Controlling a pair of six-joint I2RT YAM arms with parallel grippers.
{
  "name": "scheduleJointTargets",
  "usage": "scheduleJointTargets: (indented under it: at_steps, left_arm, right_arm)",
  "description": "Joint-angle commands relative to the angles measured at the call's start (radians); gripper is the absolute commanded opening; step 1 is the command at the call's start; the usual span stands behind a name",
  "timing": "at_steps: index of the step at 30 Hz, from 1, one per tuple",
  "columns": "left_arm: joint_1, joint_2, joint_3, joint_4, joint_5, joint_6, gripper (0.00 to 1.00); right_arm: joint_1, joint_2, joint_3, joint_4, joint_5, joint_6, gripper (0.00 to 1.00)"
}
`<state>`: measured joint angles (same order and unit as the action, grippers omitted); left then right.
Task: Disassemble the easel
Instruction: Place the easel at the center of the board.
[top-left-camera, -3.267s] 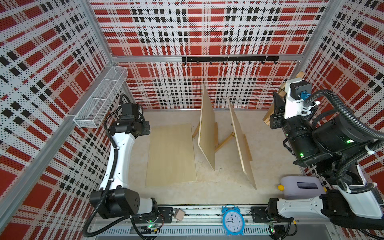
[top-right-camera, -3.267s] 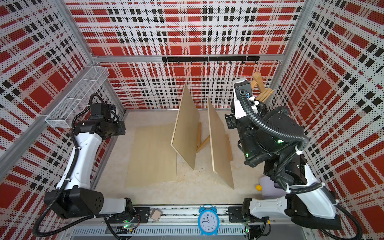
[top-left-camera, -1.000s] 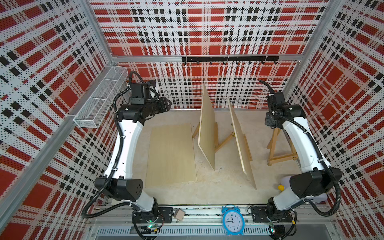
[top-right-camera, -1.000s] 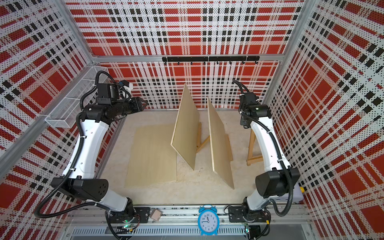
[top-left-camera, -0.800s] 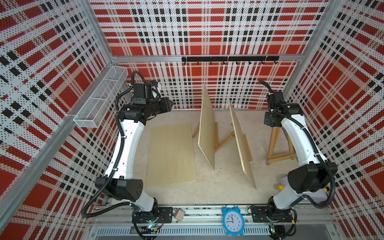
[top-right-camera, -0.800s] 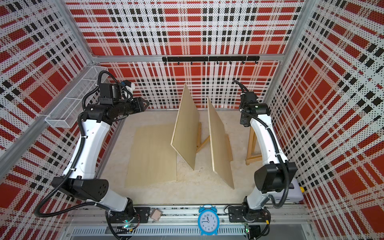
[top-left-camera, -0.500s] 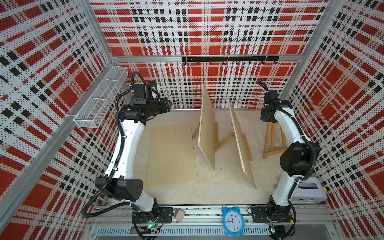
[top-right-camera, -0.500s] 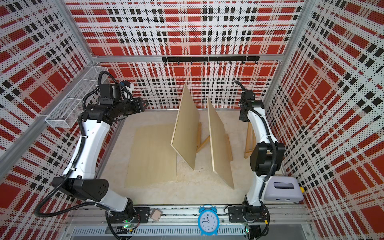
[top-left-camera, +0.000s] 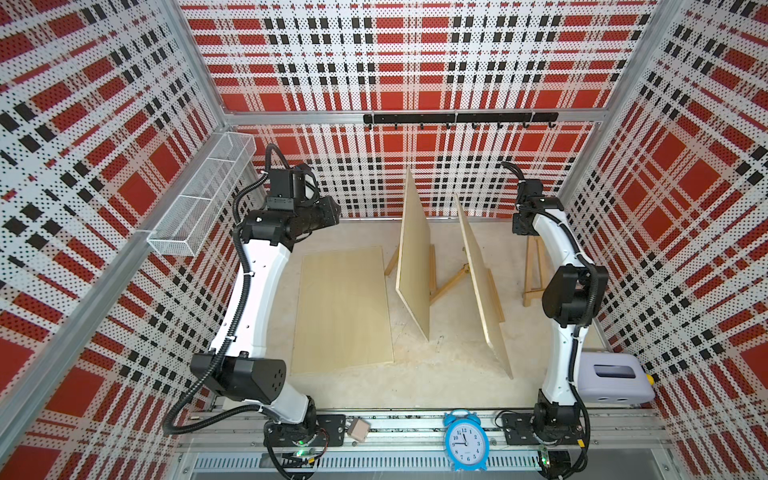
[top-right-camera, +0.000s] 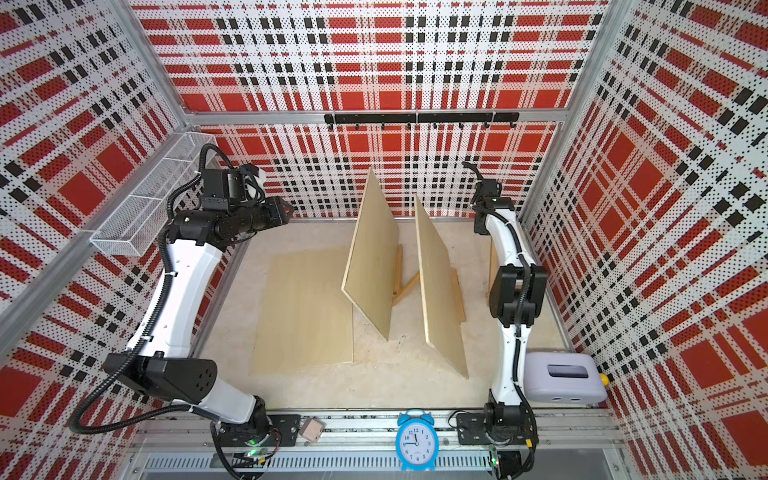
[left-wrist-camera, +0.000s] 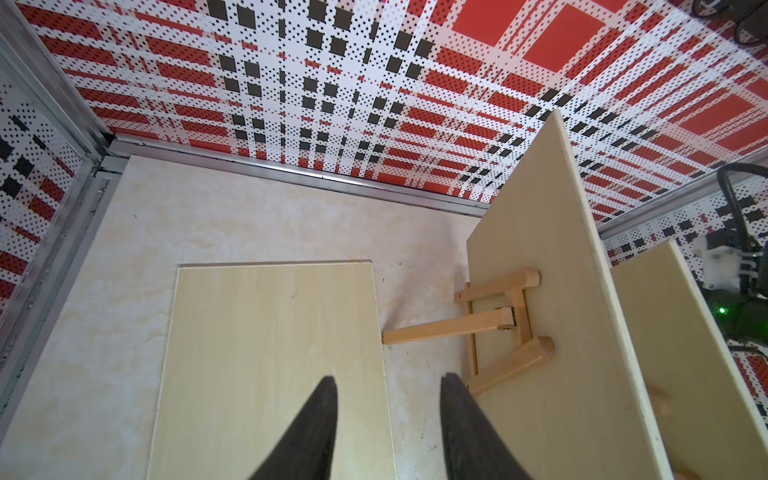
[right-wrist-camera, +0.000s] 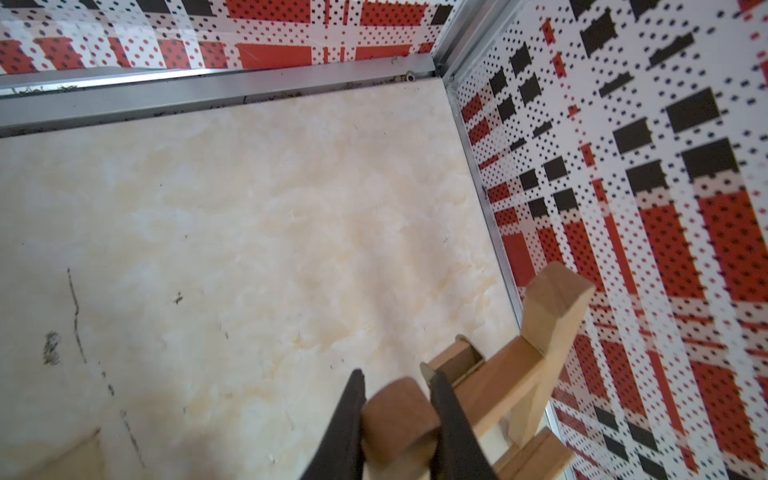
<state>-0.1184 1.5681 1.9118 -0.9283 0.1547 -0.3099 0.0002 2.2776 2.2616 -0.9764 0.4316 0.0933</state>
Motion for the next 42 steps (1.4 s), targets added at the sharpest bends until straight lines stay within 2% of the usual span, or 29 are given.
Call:
scheduleJointTargets:
  at_steps: [1,5,11,27,34,35,36,42]
  left_arm:
    - [-0.019,0.001,-0.008,0.002,-0.021,0.009,0.44]
    - [-0.042,0.015,0.001,0.002,-0.032,0.020,0.45]
    - [-0.078,0.041,0.018,-0.001,-0.058,0.022,0.45]
    - [-0.114,0.055,0.040,-0.010,-0.143,-0.024,0.45]
    - [-0.125,0.069,0.055,-0.016,-0.164,-0.034,0.45]
    - [-0.128,0.073,0.056,-0.016,-0.165,-0.034,0.45]
    - [-0.129,0.076,0.058,-0.016,-0.164,-0.035,0.45]
    - [-0.134,0.089,0.065,-0.012,-0.158,-0.028,0.45]
  right_arm:
    - [-0.018,0.095,0.090,0.123,-0.034,0.020,0.00]
    - [-0.046,0.179,0.149,0.134,-0.068,0.037,0.00]
    - [-0.086,0.240,0.131,0.216,-0.189,0.058,0.00]
    - [-0.088,0.401,0.288,0.312,-0.242,-0.038,0.00]
    - [-0.089,0.423,0.309,0.336,-0.314,-0.055,0.27]
    - [-0.089,0.421,0.307,0.340,-0.328,-0.054,0.32]
    - [-0.089,0.419,0.306,0.344,-0.341,-0.050,0.42]
    - [-0.091,0.364,0.276,0.347,-0.398,-0.033,0.50]
